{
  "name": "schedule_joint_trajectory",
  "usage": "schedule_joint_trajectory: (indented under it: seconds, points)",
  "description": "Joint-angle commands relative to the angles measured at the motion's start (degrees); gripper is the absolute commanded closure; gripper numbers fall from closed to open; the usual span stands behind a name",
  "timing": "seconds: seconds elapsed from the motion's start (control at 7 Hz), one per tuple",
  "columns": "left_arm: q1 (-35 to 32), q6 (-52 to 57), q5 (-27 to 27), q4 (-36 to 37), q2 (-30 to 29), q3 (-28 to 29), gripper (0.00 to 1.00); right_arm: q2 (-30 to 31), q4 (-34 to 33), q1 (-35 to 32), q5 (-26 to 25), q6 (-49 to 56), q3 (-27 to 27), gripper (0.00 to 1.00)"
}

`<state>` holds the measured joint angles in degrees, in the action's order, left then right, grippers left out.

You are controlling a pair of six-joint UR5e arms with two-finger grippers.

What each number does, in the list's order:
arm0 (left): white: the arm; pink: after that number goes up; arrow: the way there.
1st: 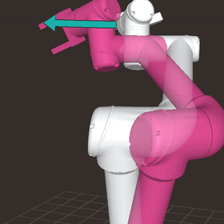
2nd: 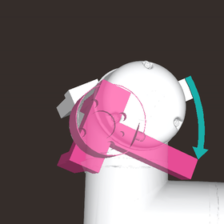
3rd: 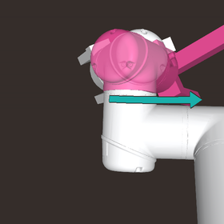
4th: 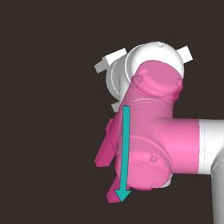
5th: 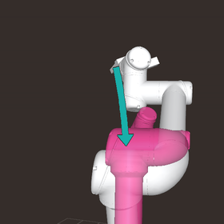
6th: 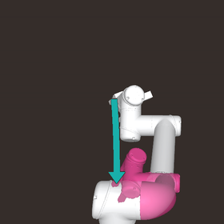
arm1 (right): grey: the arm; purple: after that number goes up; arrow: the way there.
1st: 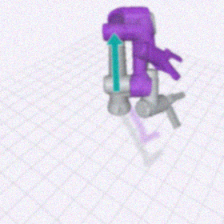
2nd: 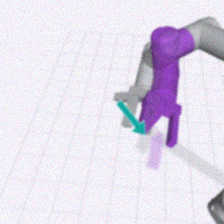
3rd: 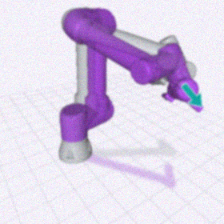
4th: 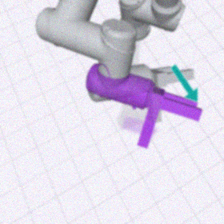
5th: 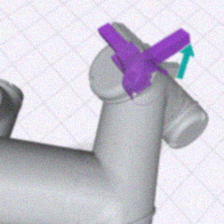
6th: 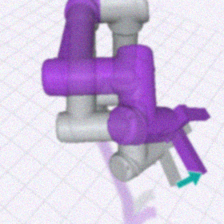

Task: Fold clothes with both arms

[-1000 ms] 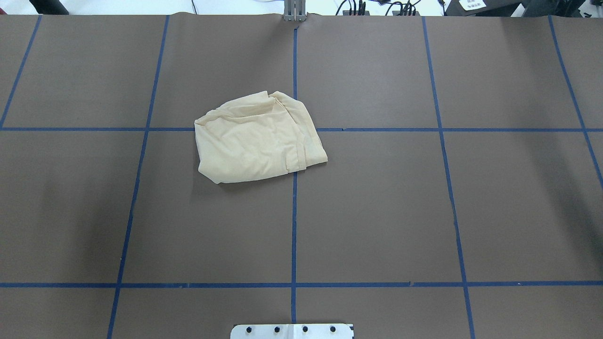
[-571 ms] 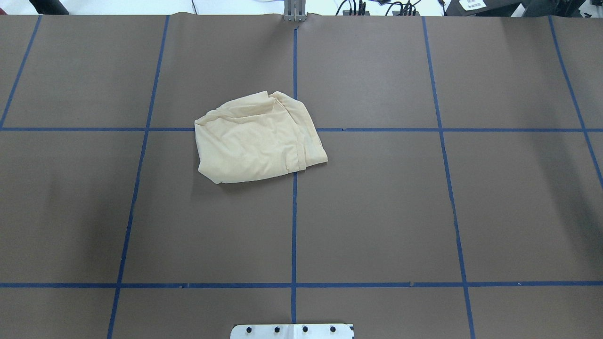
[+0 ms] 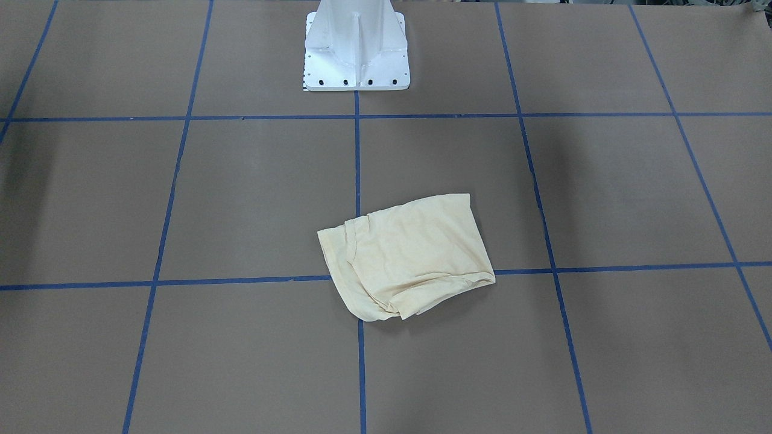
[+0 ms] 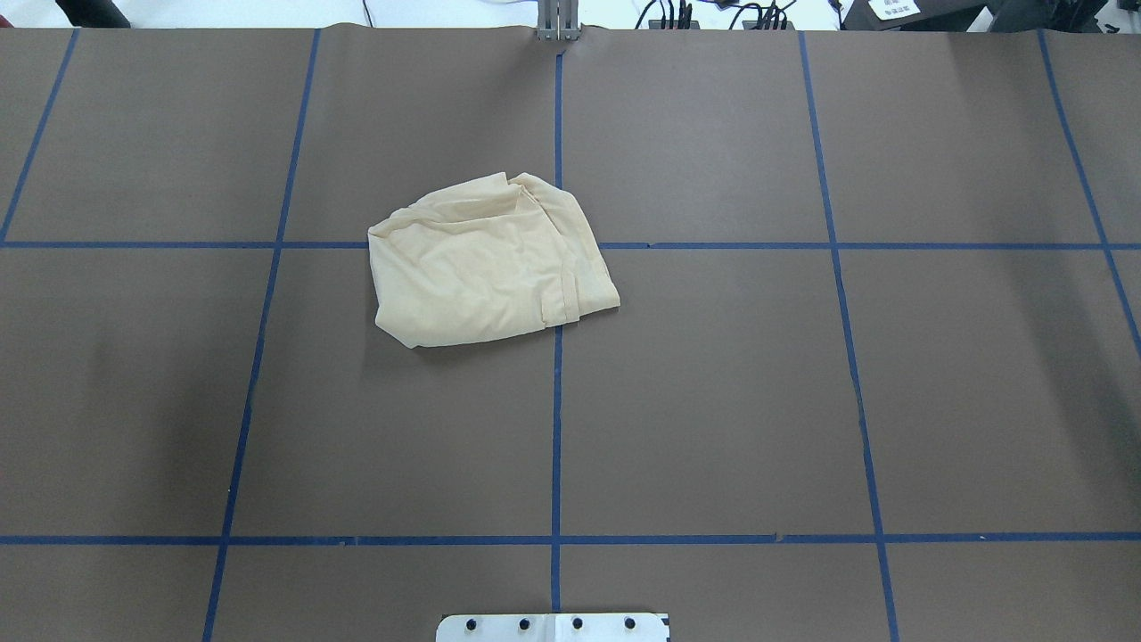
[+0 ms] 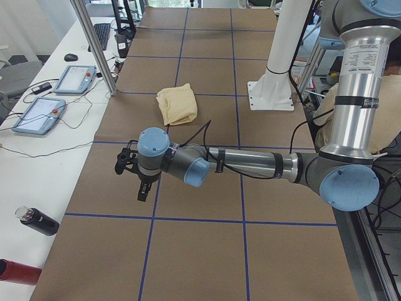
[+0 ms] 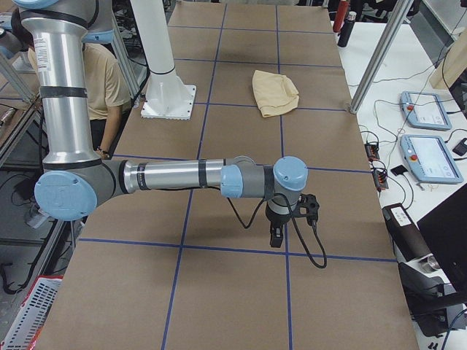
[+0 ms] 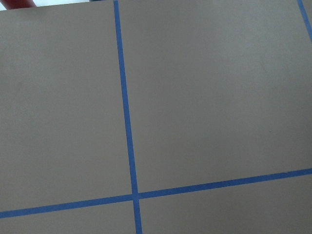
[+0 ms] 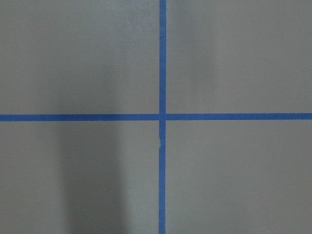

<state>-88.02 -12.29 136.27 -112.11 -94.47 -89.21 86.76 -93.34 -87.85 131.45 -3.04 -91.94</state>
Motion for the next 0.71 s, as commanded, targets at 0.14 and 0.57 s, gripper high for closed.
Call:
schedule_joint_trajectory:
  seconds: [0.14,0.57]
  points:
    - [0.13,0.08,0.05,-0.31,-0.1,-0.26,0.0,0.61,0.44,-0.04,-0.41,0.75,0.01,0.0]
    - [0.13,0.16,0.14,-0.39,-0.1,-0.52,0.0,0.61,0.44,-0.04,-0.06,0.66,-0.08,0.0]
